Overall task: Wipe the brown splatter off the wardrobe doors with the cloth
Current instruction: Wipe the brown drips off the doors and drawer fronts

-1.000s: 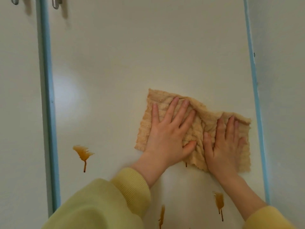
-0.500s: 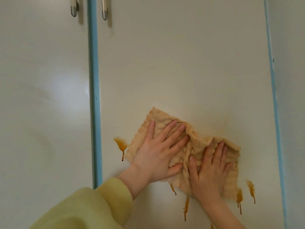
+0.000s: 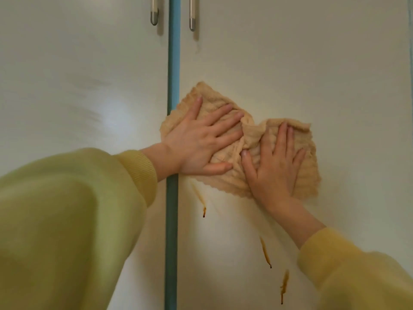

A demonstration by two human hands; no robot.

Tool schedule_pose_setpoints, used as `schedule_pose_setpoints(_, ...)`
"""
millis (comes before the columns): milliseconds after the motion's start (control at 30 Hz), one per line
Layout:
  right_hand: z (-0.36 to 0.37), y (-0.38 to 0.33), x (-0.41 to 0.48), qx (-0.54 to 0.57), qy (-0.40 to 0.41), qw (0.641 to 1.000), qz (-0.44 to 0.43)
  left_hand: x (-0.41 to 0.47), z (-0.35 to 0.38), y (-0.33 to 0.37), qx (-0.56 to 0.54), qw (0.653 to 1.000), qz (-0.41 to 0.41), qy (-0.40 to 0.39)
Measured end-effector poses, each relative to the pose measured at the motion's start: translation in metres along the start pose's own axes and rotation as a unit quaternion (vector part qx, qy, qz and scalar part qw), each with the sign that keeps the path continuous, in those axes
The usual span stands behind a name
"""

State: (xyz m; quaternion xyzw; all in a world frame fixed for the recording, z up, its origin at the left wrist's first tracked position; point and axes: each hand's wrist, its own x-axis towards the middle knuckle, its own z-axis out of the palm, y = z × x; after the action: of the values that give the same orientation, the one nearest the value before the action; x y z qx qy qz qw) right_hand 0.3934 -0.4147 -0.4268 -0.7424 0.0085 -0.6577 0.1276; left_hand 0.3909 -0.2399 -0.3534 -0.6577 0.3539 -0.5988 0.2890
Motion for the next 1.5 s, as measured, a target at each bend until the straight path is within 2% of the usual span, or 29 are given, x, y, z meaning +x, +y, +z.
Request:
schedule_pose_setpoints(267,-0.004,-0.011,0.017,-0.022,-0.013,0.999,-0.044,-0.030,0.005,0.027,-0.060,0.978,-0.195,0.031)
schedule_pose_setpoints(500,-0.005,-0.003,0.003,-0.037,-0.024,0.983,-0.179,-0.065,0.007,0.077,-0.072,0.962,-0.262,0.017)
schedule_pose_setpoints(733,0.004,0.012,-0.049,-0.013,-0.014,0.959,-0.282,-0.088,0.008,0.121,-0.081,0.964,-0.251,-0.028)
schedule_pose_setpoints(900,0.009,0.022,-0.071,0.012,0.014,0.953,-0.301,-0.088,0.007,0.137,-0.069,0.965,-0.247,-0.057)
schedule_pose_setpoints(1067,0.008,0.048,-0.087,-0.005,0.007,0.947,-0.322,-0.084,0.009,0.165,-0.083,0.966,-0.238,-0.065)
schedule_pose_setpoints(1267,0.001,0.107,-0.114,-0.031,-0.014,0.947,-0.321,-0.063,0.018,0.218,-0.101,0.974,-0.195,-0.052)
schedule_pose_setpoints(1500,-0.008,0.170,-0.129,-0.037,0.009,0.960,-0.278,-0.021,0.028,0.261,-0.121,0.981,-0.152,-0.022)
